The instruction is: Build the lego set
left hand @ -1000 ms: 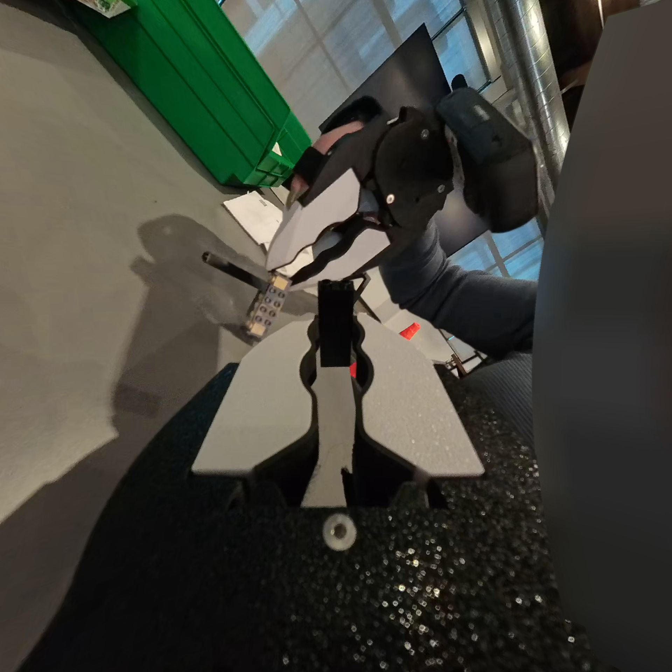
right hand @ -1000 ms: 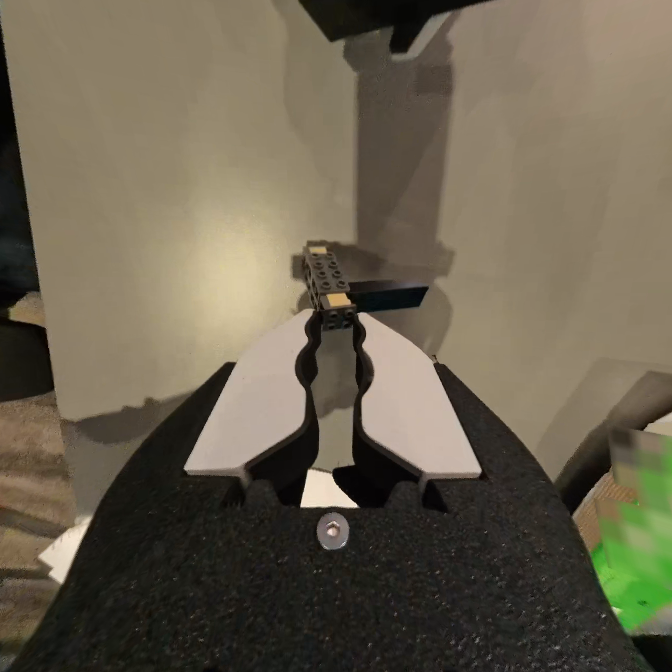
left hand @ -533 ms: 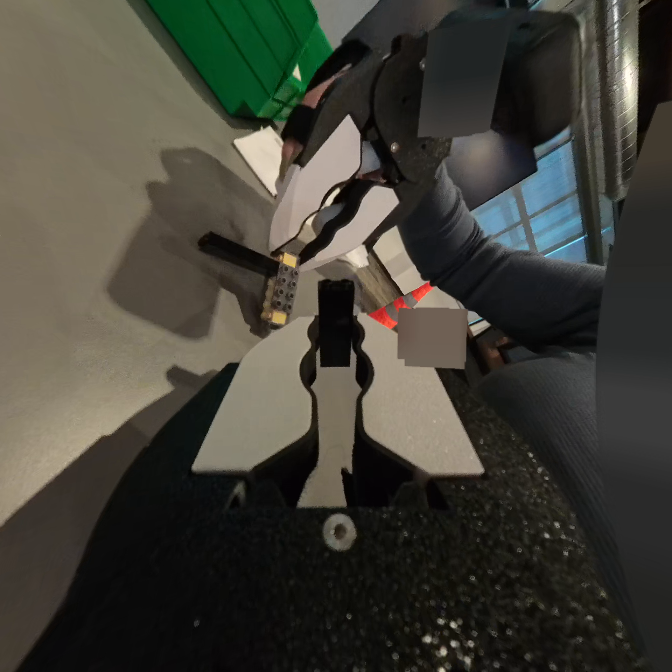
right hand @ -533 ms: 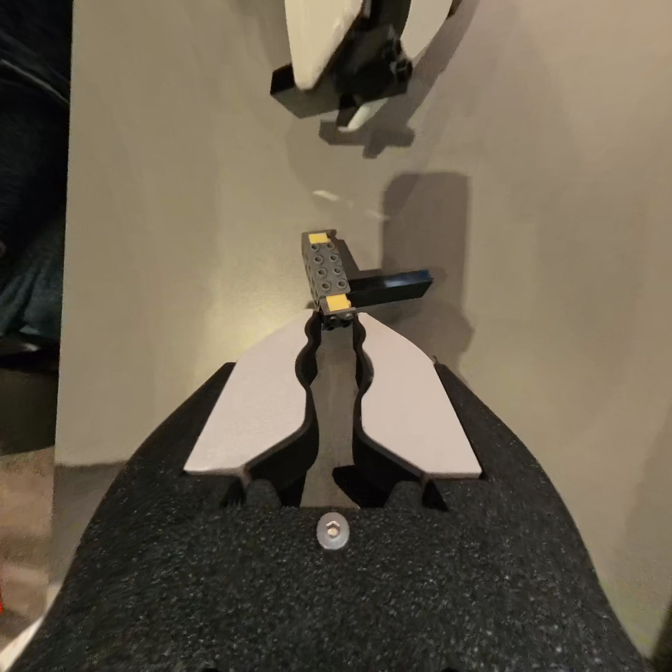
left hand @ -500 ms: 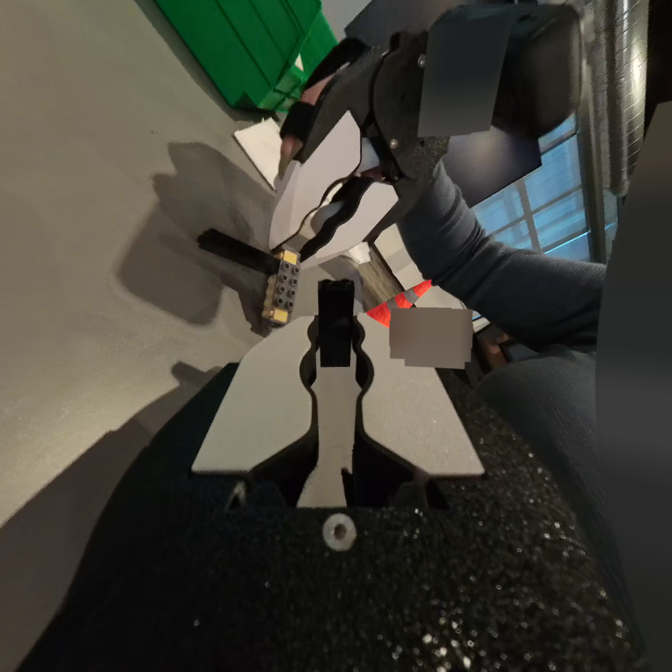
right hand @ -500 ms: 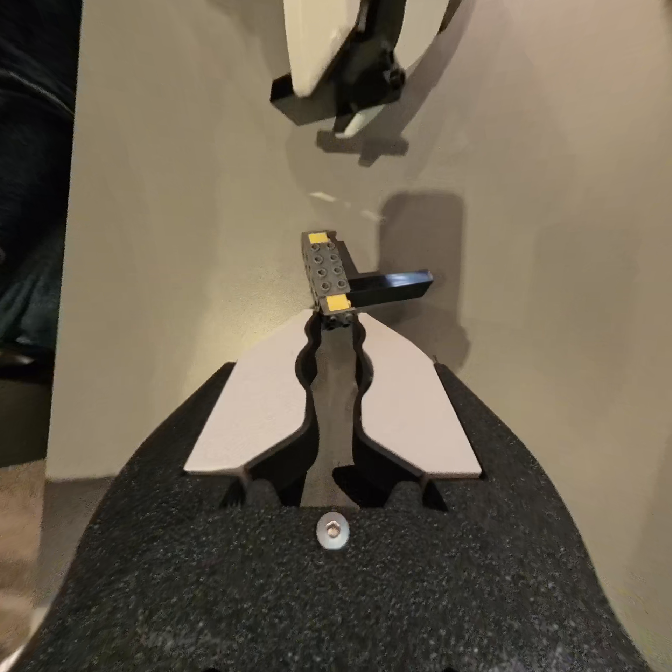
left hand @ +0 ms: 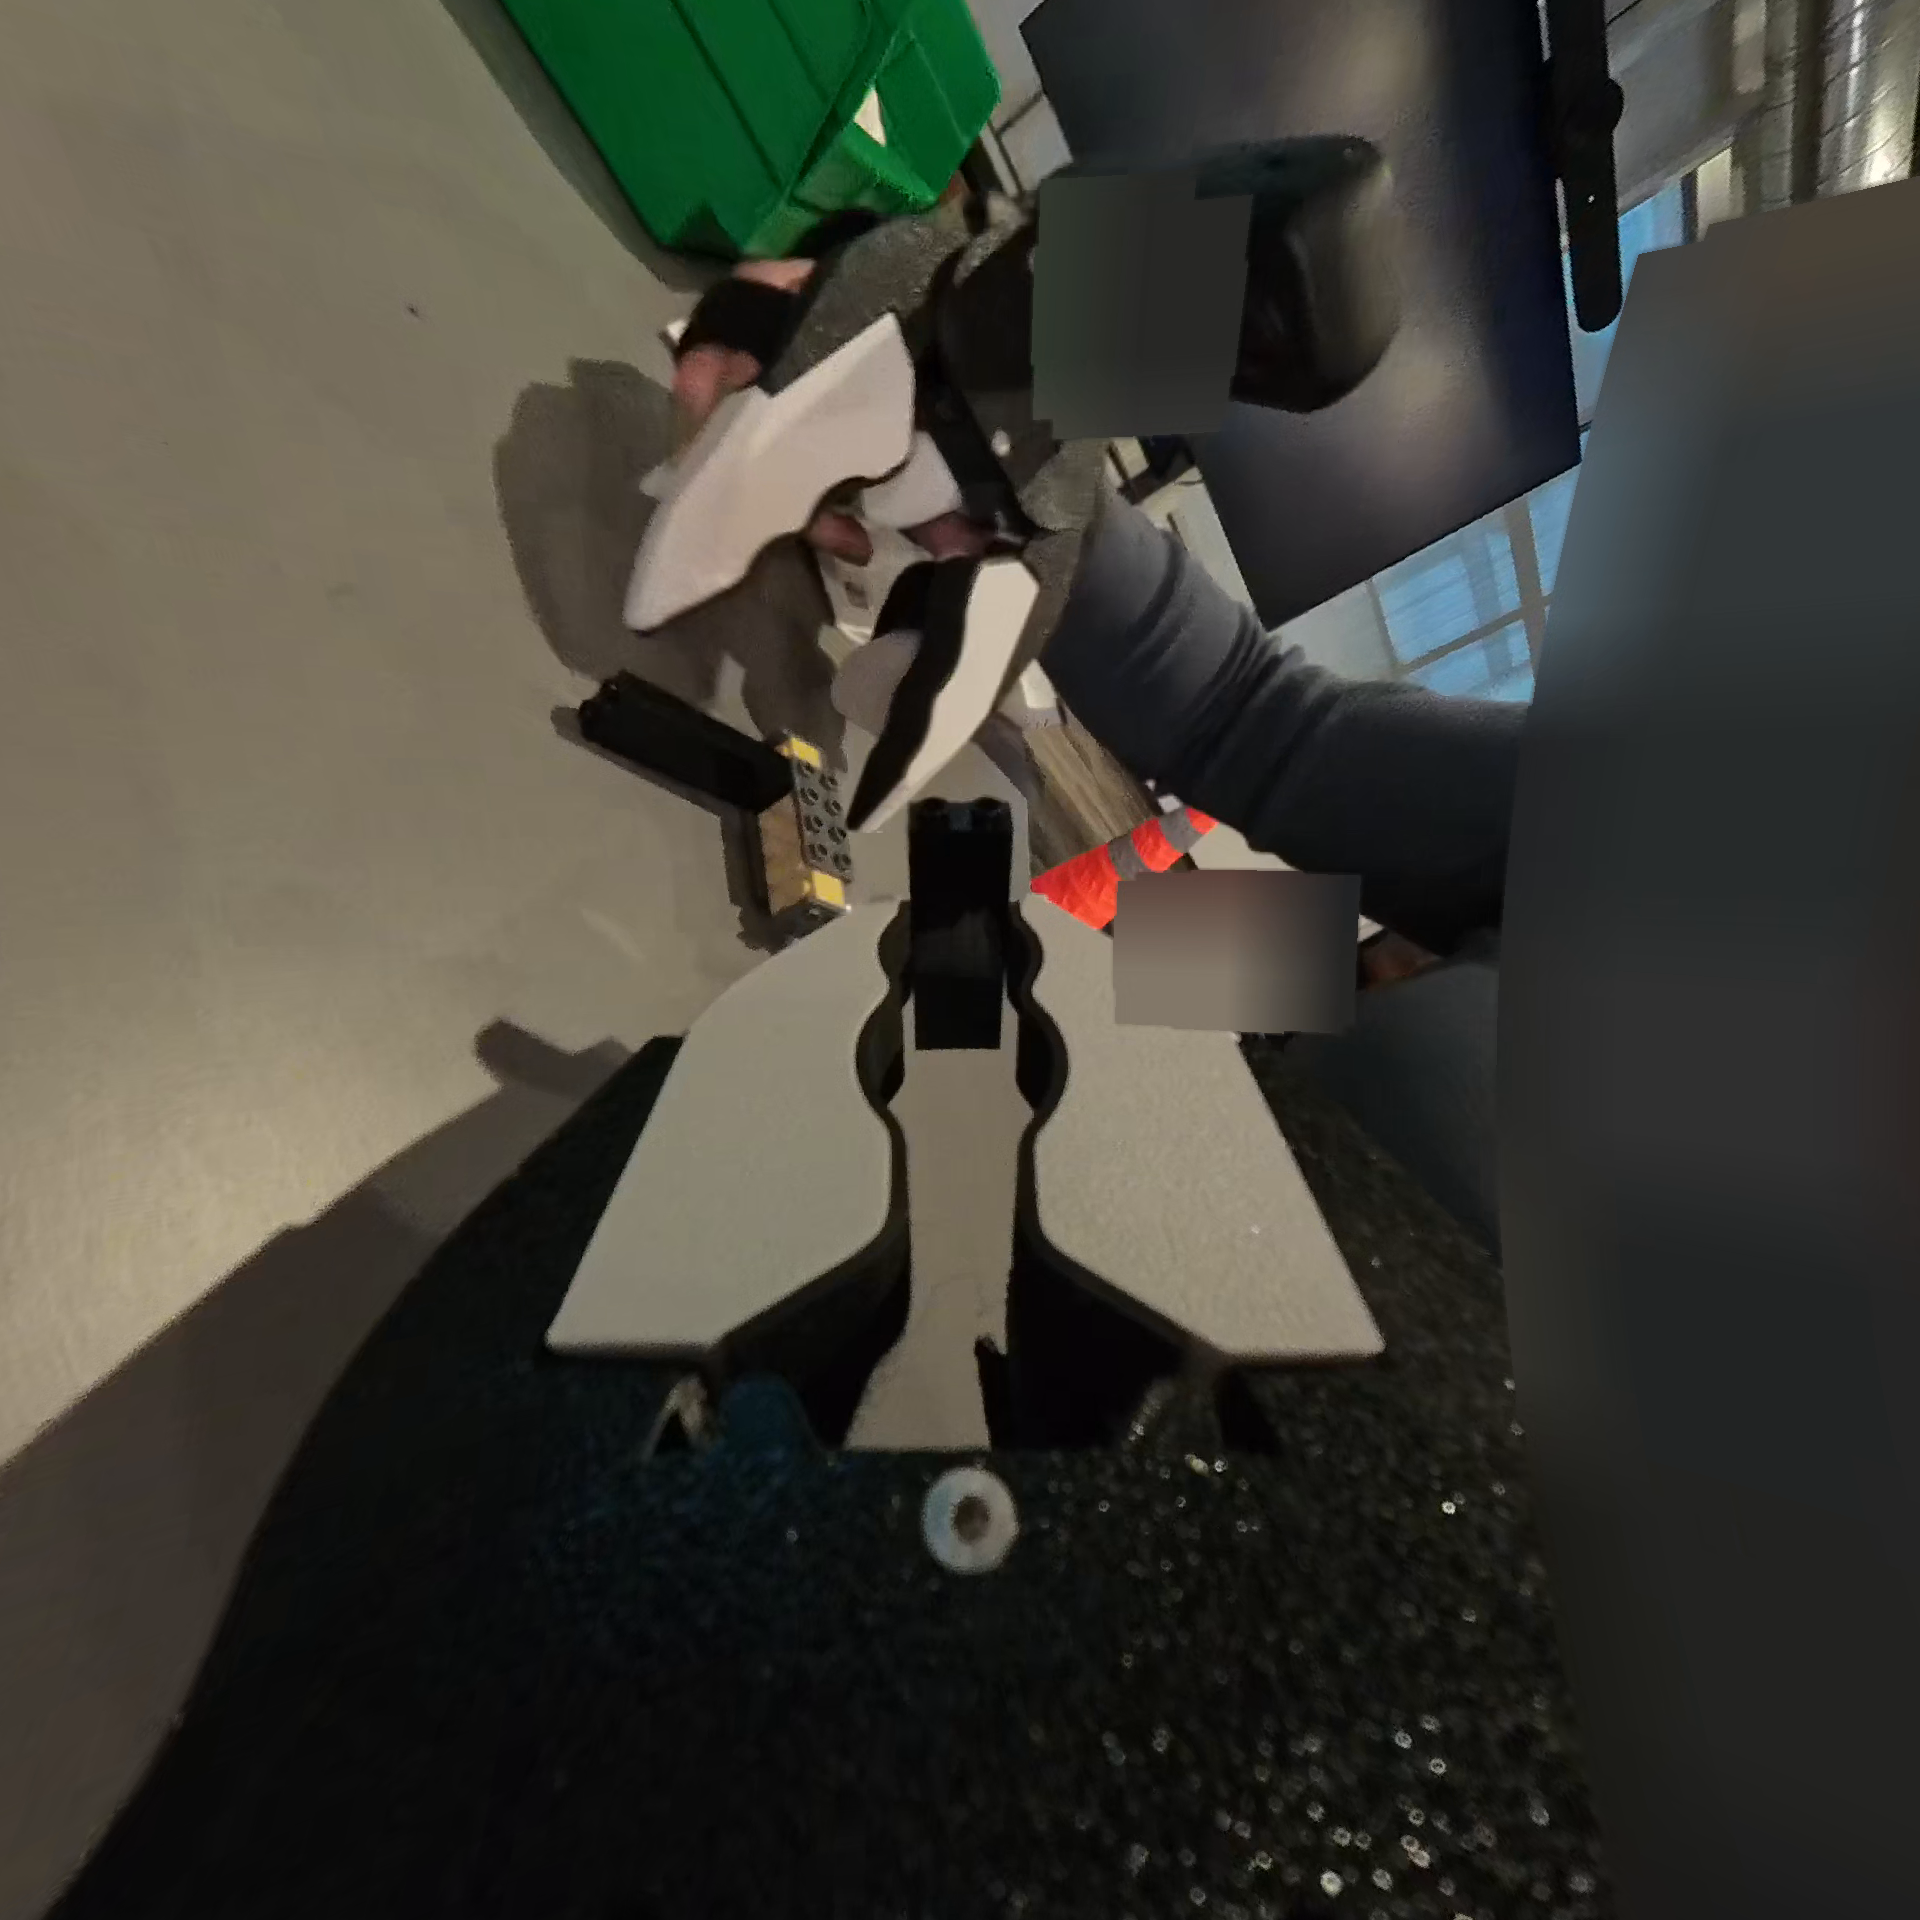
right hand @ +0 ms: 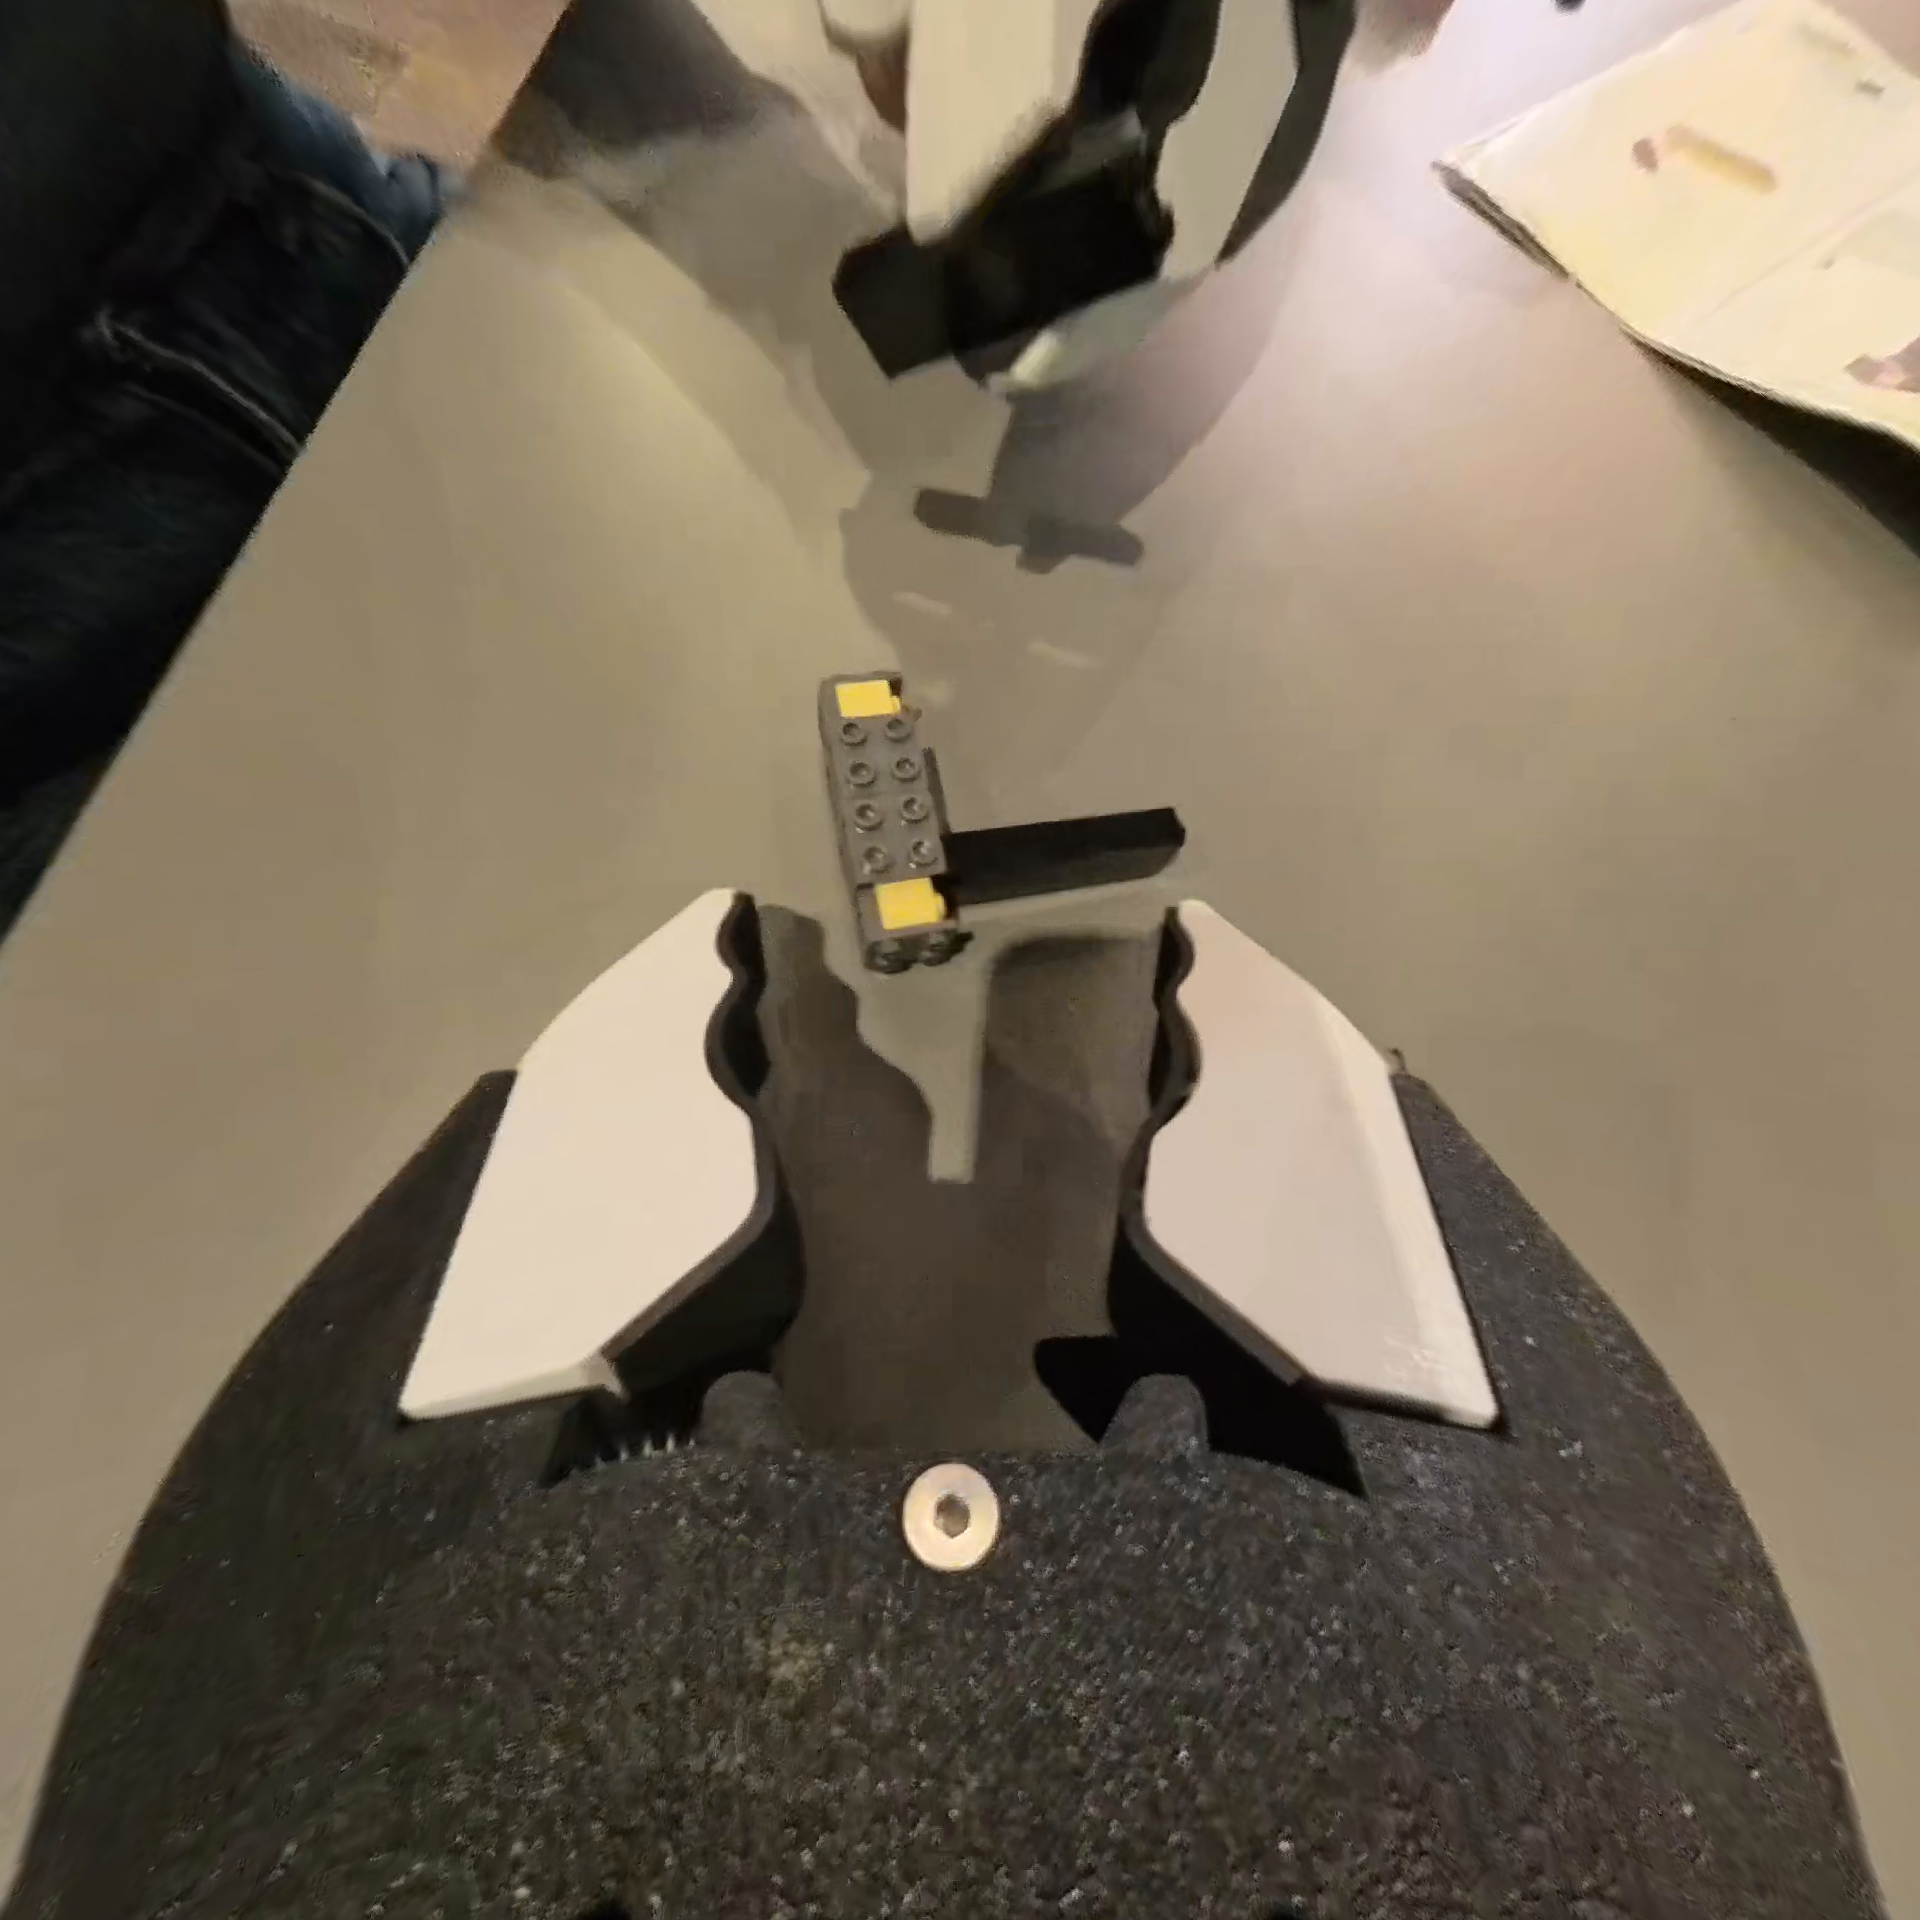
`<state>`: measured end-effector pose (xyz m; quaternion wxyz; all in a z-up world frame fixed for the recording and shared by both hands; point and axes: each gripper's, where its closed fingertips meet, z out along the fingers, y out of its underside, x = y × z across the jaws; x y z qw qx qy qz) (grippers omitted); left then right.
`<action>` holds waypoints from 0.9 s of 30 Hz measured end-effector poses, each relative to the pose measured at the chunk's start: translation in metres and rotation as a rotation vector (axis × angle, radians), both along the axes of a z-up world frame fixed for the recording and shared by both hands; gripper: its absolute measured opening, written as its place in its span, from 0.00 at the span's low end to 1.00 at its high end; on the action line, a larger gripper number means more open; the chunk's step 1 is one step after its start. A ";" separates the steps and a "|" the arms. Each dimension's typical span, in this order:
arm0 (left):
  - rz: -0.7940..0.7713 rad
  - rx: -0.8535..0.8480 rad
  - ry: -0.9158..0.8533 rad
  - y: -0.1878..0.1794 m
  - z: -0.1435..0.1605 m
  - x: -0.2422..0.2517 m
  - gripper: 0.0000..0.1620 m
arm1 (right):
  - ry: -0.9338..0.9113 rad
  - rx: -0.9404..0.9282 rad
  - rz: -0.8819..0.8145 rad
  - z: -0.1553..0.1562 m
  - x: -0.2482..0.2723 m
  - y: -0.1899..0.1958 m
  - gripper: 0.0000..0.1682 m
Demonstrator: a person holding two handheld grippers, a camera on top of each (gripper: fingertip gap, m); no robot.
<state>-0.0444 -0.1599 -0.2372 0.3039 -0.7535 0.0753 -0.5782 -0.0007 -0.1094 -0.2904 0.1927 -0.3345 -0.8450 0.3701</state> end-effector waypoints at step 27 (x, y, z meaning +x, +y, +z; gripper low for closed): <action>0.099 -0.004 -0.039 0.007 0.010 -0.014 0.10 | -0.080 -0.032 0.213 -0.010 -0.020 -0.002 0.44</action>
